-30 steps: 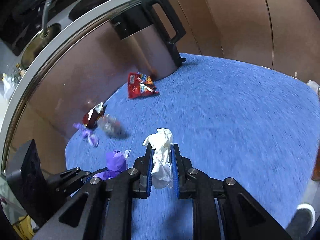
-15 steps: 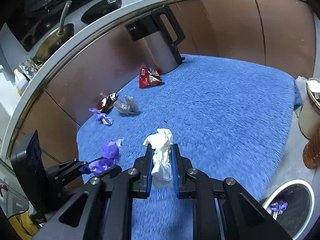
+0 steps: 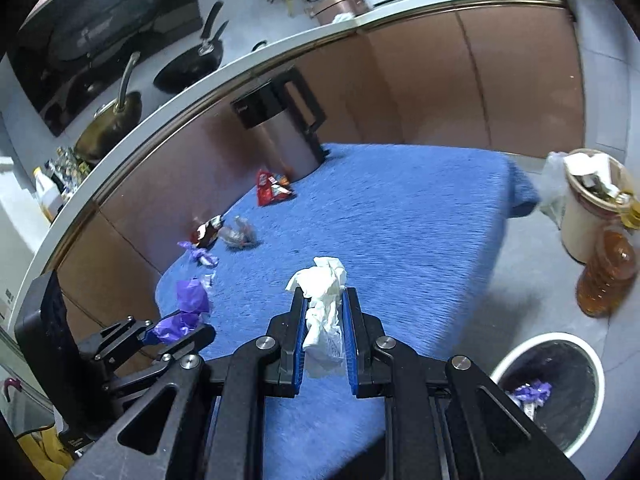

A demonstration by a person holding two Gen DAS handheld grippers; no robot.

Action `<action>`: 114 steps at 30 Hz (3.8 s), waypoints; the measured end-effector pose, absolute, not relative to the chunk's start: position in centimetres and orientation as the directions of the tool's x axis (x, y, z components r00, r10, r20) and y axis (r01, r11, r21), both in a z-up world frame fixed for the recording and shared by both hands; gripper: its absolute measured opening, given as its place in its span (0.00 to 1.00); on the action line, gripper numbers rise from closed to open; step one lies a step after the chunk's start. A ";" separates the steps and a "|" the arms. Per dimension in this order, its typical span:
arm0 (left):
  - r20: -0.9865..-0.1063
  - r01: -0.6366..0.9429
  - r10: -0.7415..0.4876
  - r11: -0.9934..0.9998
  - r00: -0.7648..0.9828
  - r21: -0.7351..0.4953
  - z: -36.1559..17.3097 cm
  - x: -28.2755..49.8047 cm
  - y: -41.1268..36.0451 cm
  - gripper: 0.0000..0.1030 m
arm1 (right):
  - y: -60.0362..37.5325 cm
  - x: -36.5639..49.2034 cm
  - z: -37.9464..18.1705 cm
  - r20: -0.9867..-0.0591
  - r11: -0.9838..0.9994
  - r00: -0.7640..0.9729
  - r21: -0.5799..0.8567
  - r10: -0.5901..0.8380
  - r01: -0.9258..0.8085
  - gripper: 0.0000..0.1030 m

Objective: Collect trash
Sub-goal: 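Carry the purple wrapper and white tissue in both grippers over the bin, then open both grippers over the bin to drop the wrapper and tissue, then move both grippers back over the table toward the remaining wrappers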

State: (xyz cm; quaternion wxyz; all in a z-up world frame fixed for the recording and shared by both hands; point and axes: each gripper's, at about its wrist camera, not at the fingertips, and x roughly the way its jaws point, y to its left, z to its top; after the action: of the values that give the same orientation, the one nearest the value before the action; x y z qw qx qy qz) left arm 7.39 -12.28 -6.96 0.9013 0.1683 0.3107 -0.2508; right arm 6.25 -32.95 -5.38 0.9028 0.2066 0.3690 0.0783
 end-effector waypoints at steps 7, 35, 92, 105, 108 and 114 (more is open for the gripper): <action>-0.632 0.608 -0.375 0.770 0.679 0.196 -6.7 5.4 -16.6 0.26 | -37.9 2.6 -5.5 -0.626 0.892 0.747 0.441 0.223 0.103 0.16; -0.851 0.885 -0.467 0.466 0.242 -0.004 -15.5 3.3 -36.0 0.27 | -51.8 -5.9 -19.0 -0.797 0.766 0.603 0.400 0.020 0.503 0.17; -0.712 0.381 -0.093 0.888 0.696 0.257 -8.6 7.0 -9.1 0.46 | -30.3 3.9 -9.6 -0.748 0.963 0.632 0.268 0.205 0.005 0.41; -0.698 0.211 0.014 0.949 0.716 0.236 -8.5 7.9 -1.9 0.46 | -24.2 8.1 -8.9 -0.750 0.962 0.604 0.237 0.270 -0.136 0.41; -0.699 0.190 0.025 0.955 0.714 0.229 -8.6 8.3 -0.8 0.46 | -23.3 8.8 -8.8 -0.752 0.960 0.598 0.230 0.279 -0.158 0.41; -0.705 0.158 0.041 0.964 0.708 0.215 -9.0 9.1 1.0 0.46 | -21.5 10.3 -8.7 -0.756 0.956 0.586 0.214 0.291 -0.199 0.41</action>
State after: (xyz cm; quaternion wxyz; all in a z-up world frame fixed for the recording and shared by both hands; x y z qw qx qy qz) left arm 9.09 1.04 -8.99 0.9147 0.1307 0.3811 -0.0319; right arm 10.30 -21.50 -8.68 0.8889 0.0532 0.4336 0.1376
